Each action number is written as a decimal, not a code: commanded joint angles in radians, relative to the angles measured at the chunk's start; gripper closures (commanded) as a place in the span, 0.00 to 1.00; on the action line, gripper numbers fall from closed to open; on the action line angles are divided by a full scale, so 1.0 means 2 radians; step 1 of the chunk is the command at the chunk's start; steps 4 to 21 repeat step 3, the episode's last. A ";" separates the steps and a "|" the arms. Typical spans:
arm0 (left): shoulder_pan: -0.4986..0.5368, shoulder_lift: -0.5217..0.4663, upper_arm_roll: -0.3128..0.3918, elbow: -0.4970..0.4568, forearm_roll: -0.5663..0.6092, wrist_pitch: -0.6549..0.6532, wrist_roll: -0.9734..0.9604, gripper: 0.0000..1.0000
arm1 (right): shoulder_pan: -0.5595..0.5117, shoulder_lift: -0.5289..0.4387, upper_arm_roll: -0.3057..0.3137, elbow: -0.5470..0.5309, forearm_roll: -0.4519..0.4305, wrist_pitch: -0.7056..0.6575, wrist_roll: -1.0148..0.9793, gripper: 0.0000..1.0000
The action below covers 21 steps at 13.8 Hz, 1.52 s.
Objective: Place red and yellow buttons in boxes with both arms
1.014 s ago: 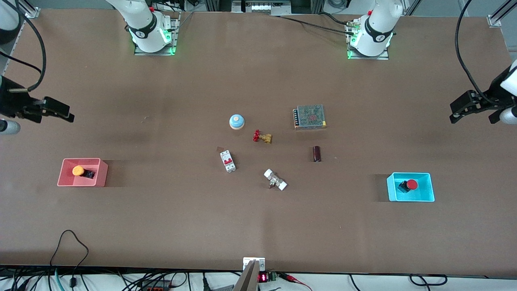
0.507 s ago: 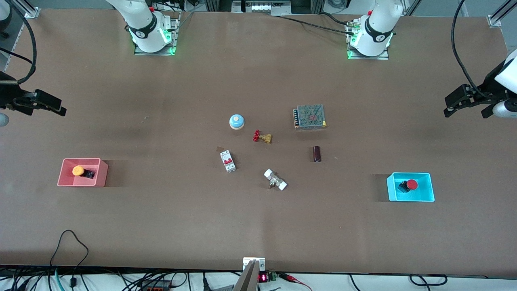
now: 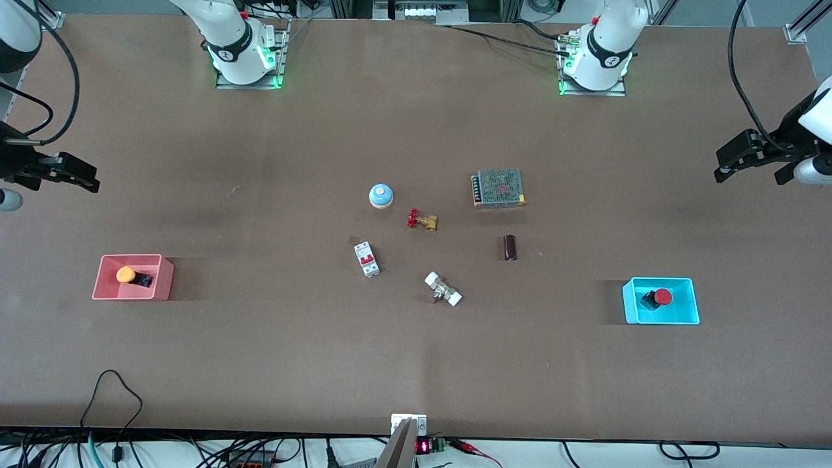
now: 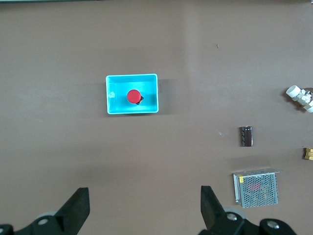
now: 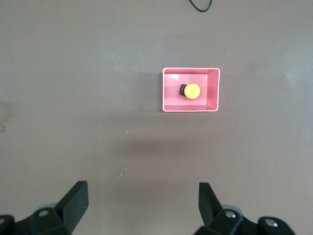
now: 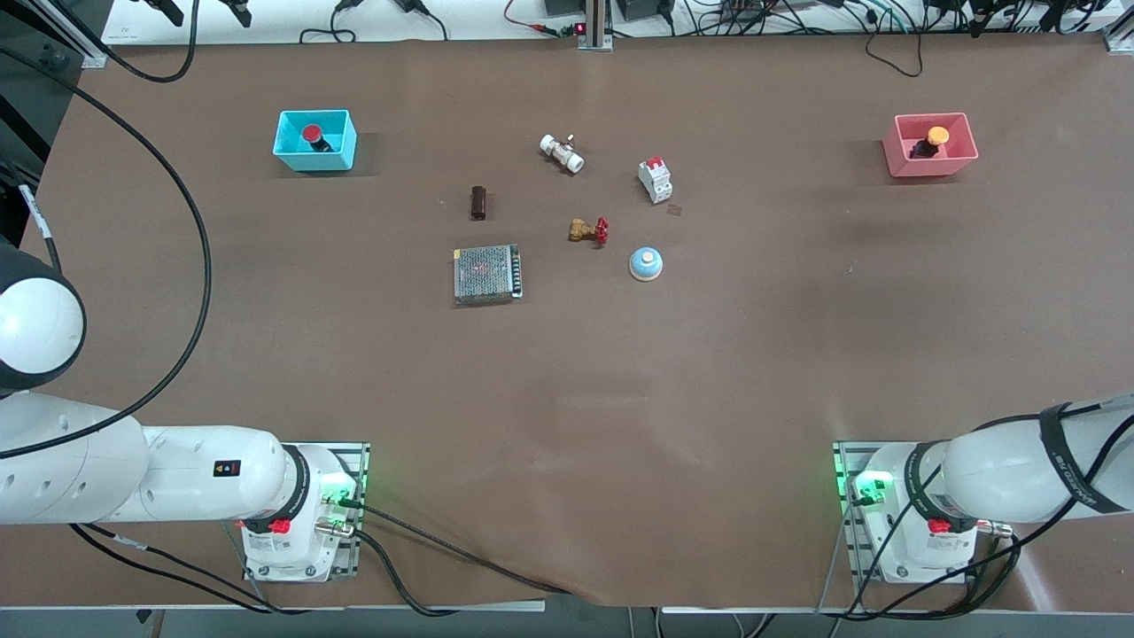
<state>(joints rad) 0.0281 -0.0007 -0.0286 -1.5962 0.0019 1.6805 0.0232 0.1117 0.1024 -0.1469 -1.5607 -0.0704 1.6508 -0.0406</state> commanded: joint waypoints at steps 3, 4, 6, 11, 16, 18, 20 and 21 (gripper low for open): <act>0.004 0.009 -0.002 0.021 -0.003 -0.022 0.008 0.00 | -0.007 -0.027 -0.008 -0.025 0.034 -0.007 0.003 0.00; 0.004 0.009 -0.002 0.021 -0.003 -0.022 0.008 0.00 | -0.007 -0.027 -0.008 -0.025 0.034 -0.007 0.003 0.00; 0.004 0.009 -0.002 0.021 -0.003 -0.022 0.008 0.00 | -0.007 -0.027 -0.008 -0.025 0.034 -0.007 0.003 0.00; 0.004 0.009 -0.002 0.021 -0.003 -0.022 0.008 0.00 | -0.007 -0.027 -0.008 -0.025 0.034 -0.007 0.003 0.00; 0.004 0.009 -0.002 0.021 -0.003 -0.022 0.008 0.00 | -0.007 -0.027 -0.008 -0.025 0.034 -0.007 0.003 0.00; 0.004 0.009 -0.002 0.021 -0.003 -0.022 0.008 0.00 | -0.007 -0.027 -0.008 -0.025 0.034 -0.007 0.003 0.00; 0.004 0.009 -0.002 0.021 -0.003 -0.022 0.008 0.00 | -0.007 -0.027 -0.008 -0.025 0.034 -0.007 0.003 0.00; 0.004 0.009 -0.002 0.021 -0.003 -0.022 0.008 0.00 | -0.007 -0.027 -0.008 -0.025 0.034 -0.007 0.003 0.00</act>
